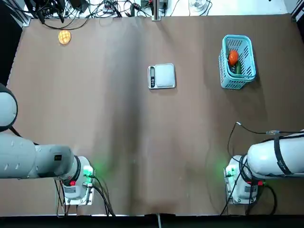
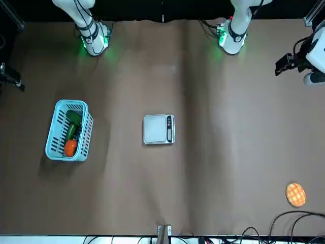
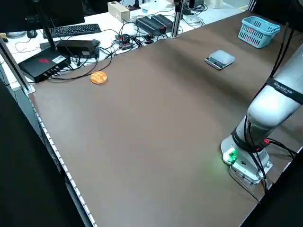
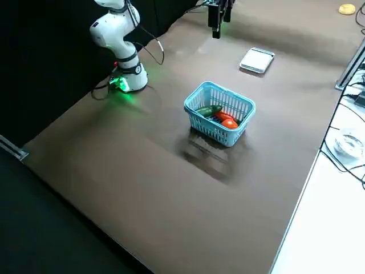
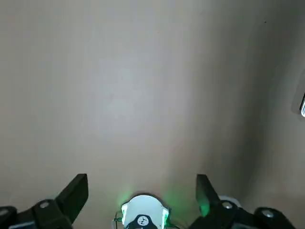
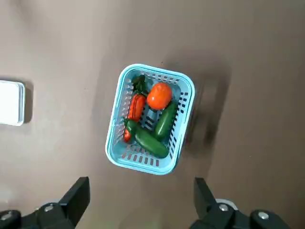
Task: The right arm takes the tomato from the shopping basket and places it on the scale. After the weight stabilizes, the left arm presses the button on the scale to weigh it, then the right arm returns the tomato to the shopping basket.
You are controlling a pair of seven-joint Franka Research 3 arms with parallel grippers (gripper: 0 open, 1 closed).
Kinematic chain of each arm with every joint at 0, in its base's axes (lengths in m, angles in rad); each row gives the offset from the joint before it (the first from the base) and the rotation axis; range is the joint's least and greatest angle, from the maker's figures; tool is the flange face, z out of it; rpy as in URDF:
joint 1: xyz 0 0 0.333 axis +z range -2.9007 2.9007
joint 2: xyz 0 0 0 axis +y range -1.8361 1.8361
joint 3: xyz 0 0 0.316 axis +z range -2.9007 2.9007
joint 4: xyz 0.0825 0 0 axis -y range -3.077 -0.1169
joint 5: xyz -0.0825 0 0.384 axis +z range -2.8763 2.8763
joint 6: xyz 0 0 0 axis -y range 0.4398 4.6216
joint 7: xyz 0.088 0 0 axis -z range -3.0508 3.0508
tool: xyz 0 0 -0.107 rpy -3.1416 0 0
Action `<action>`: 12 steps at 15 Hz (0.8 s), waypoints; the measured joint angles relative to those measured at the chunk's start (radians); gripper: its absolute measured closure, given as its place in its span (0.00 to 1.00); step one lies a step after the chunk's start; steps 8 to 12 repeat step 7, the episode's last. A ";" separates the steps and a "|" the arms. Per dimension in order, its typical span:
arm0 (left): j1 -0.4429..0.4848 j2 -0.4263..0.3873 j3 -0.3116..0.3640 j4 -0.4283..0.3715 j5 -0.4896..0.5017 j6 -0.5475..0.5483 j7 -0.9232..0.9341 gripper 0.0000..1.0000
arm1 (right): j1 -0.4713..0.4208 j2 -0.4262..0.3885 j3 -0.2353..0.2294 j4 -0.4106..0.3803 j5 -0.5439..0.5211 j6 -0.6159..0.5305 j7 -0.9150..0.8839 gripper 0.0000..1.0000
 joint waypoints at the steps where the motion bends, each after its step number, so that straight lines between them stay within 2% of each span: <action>1: 0.000 0.000 0.000 0.000 0.000 0.000 0.000 0.00 | -0.003 -0.004 0.009 -0.004 -0.004 0.000 0.000 0.04; 4: 0.000 0.000 0.000 0.000 0.000 -0.003 0.000 0.00 | -0.004 -0.006 0.015 -0.009 -0.007 0.000 0.000 0.00; 7: 0.000 0.000 0.000 0.000 0.000 -0.005 0.000 0.00 | -0.004 -0.006 0.024 -0.012 -0.049 0.002 0.001 0.00; 12: 0.000 0.000 0.000 0.000 0.000 -0.005 0.000 0.00 | -0.004 -0.006 0.024 -0.012 -0.049 0.002 0.001 0.00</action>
